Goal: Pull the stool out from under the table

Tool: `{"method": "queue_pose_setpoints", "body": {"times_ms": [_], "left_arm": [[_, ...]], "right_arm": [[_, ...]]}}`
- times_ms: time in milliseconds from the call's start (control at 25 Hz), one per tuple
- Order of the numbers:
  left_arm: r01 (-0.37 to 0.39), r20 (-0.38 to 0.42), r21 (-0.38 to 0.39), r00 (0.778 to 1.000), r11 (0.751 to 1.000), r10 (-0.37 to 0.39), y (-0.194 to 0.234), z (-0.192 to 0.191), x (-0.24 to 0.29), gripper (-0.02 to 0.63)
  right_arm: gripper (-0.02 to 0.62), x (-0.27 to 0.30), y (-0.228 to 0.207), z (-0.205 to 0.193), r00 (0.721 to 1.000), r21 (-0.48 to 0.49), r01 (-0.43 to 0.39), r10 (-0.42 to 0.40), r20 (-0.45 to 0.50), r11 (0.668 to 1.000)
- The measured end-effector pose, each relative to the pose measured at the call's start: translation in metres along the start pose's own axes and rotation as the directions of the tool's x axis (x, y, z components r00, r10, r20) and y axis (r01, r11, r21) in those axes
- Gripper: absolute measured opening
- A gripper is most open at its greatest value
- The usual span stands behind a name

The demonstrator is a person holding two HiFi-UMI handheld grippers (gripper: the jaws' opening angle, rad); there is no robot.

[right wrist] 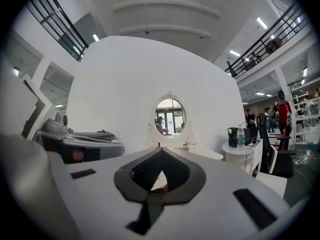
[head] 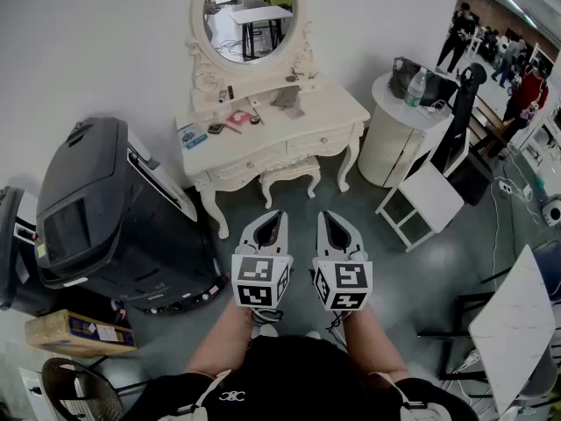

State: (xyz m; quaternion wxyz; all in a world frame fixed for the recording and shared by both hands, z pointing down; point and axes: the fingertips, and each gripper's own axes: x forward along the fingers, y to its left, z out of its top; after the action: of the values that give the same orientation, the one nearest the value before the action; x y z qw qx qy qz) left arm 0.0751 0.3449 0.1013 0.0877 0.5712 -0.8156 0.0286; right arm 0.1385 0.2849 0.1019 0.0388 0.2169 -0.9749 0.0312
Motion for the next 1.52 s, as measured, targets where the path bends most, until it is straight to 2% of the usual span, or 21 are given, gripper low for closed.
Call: {"method": "queue_pose_setpoints", "body": {"times_ms": [200, 440, 760, 1120, 1520], "left_arm": [[-0.012, -0.025, -0.013, 1.000, 1.000, 0.011, 0.007, -0.007, 0.006, 0.000], [-0.025, -0.036, 0.027, 0.999, 0.999, 0.026, 0.013, -0.011, 0.013, 0.000], [-0.022, -0.014, 0.038, 1.000, 0.999, 0.023, 0.020, -0.005, 0.015, 0.000], [0.015, 0.005, 0.030, 1.000, 0.999, -0.015, 0.043, -0.003, 0.011, 0.000], [0.071, -0.003, -0.025, 0.997, 0.997, -0.071, 0.076, -0.019, 0.004, 0.000]], "right_arm": [[0.003, 0.009, 0.000, -0.009, 0.999, 0.007, 0.019, -0.019, -0.034, 1.000], [0.003, 0.017, -0.007, -0.013, 0.999, 0.078, 0.037, -0.035, -0.031, 0.996], [0.003, 0.028, 0.003, -0.011, 0.999, 0.049, 0.031, -0.029, -0.032, 0.998], [0.003, 0.043, 0.030, -0.011, 0.999, 0.048, 0.038, -0.036, -0.037, 0.998], [0.003, 0.050, 0.057, -0.025, 0.992, 0.041, 0.103, -0.099, -0.081, 0.994]]}}
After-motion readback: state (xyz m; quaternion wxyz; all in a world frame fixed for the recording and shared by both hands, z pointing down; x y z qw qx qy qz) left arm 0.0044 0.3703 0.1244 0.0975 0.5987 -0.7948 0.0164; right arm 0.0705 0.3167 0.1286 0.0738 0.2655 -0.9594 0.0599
